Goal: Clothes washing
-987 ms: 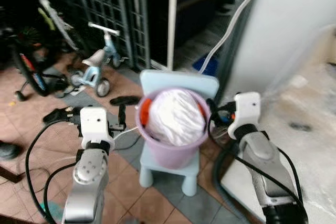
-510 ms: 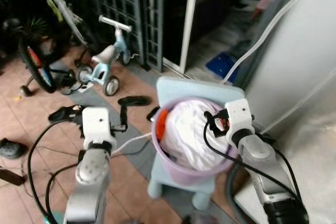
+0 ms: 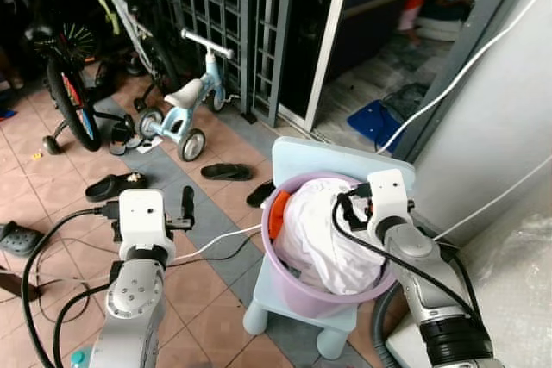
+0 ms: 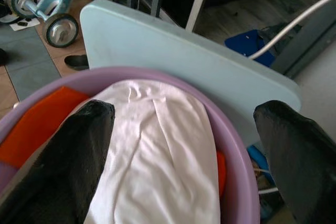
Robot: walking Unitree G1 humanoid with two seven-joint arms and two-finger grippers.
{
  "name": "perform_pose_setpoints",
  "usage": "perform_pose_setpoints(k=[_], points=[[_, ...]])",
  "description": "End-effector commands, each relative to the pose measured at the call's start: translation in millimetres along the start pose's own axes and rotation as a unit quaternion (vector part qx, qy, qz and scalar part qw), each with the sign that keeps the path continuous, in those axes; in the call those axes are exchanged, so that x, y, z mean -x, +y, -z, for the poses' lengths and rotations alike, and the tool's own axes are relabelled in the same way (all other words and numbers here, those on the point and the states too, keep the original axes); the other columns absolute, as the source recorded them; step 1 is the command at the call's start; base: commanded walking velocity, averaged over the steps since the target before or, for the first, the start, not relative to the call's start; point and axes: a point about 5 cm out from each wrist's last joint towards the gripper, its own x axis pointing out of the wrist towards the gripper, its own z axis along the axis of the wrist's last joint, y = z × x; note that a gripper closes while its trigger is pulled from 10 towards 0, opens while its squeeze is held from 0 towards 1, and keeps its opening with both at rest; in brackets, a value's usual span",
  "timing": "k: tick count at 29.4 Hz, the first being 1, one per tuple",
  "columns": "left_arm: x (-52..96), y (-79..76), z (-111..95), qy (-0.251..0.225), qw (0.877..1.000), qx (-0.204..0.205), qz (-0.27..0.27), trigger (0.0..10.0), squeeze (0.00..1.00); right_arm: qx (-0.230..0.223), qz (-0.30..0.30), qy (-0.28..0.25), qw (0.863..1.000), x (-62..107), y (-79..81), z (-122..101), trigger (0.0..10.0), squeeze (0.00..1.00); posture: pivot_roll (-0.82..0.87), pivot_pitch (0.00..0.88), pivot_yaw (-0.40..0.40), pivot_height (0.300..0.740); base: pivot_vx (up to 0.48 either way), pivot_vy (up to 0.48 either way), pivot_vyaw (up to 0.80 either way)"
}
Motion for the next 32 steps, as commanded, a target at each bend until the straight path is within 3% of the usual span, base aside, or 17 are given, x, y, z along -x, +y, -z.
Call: perform_pose_setpoints(k=[1,9,25,32], points=[[-1.6,0.4,-4.2,-0.004,1.0,0.001,-0.002,10.0,0.0,-0.008,-0.008,-0.004,1.0,-0.7,3.7,-4.2,10.0,0.0,0.02,0.0,-0.038,0.74,0.428,0.0,0.0],[1.4,-0.9,-0.5,0.004,1.0,0.003,-0.003,10.0,0.0,-0.01,-0.018,0.002,1.0,1.0,7.5,-0.8,10.0,0.0,0.02,0.0,-0.032,0.74,0.409,0.0,0.0],[1.0,-0.1,-2.4,0.001,1.0,0.0,-0.008,10.0,0.0,-0.014,-0.021,0.022,0.999,0.6,8.0,3.5,10.0,0.0,0.02,0.0,-0.035,0.74,0.0,0.0,-0.03],[1.3,0.7,-2.0,0.002,1.0,0.0,-0.008,10.0,0.0,-0.014,-0.026,0.026,0.999,0.5,9.0,4.6,10.0,0.0,0.02,0.0,-0.036,0.74,0.0,-0.312,-0.45]])
